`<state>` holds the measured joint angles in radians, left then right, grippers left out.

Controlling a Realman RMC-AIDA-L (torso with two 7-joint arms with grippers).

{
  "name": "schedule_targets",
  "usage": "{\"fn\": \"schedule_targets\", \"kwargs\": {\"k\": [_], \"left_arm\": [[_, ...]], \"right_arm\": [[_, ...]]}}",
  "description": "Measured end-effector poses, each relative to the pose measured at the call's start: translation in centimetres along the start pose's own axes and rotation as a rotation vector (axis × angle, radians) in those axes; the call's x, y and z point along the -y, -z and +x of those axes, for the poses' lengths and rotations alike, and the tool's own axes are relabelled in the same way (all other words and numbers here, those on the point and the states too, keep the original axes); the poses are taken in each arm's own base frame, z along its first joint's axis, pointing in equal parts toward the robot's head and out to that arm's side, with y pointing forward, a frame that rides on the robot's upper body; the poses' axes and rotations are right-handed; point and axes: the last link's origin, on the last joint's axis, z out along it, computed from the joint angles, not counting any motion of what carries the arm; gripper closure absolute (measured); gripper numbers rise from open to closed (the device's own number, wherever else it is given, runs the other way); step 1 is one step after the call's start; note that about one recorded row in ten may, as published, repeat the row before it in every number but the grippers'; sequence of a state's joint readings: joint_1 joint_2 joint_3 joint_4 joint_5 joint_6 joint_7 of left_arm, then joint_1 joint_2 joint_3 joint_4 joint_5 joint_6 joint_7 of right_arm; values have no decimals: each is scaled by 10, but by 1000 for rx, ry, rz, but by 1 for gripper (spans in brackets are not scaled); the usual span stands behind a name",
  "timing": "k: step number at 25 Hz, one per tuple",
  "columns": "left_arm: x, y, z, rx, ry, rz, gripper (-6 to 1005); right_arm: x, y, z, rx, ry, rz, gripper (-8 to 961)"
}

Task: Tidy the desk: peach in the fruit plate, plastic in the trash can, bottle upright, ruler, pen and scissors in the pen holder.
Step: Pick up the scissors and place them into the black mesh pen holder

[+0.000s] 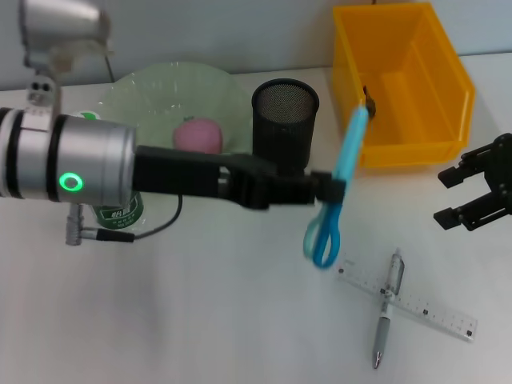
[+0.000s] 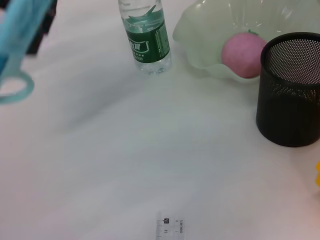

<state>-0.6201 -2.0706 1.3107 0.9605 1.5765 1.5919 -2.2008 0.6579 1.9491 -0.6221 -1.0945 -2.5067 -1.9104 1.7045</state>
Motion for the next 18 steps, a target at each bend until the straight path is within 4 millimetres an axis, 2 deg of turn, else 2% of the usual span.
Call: {"fn": "schedule_targets", "kwargs": {"k": [2, 4, 7, 12, 18], "left_arm": [[0, 0, 0, 0, 0, 0, 761], [4, 11, 0, -154, 1, -63, 761], [5, 16, 1, -209, -4, -81, 761], [-4, 24, 12, -374, -127, -130, 761], [-7, 26, 20, -444, -243, -123, 761]], "right_arm": [[-1, -2, 0, 1, 0, -4, 237], [-2, -4, 0, 3, 1, -8, 238], [-2, -7, 1, 5, 0, -8, 239], [-2, -10, 3, 9, -6, -1, 240], [-3, -15, 4, 16, -14, 4, 241]]}}
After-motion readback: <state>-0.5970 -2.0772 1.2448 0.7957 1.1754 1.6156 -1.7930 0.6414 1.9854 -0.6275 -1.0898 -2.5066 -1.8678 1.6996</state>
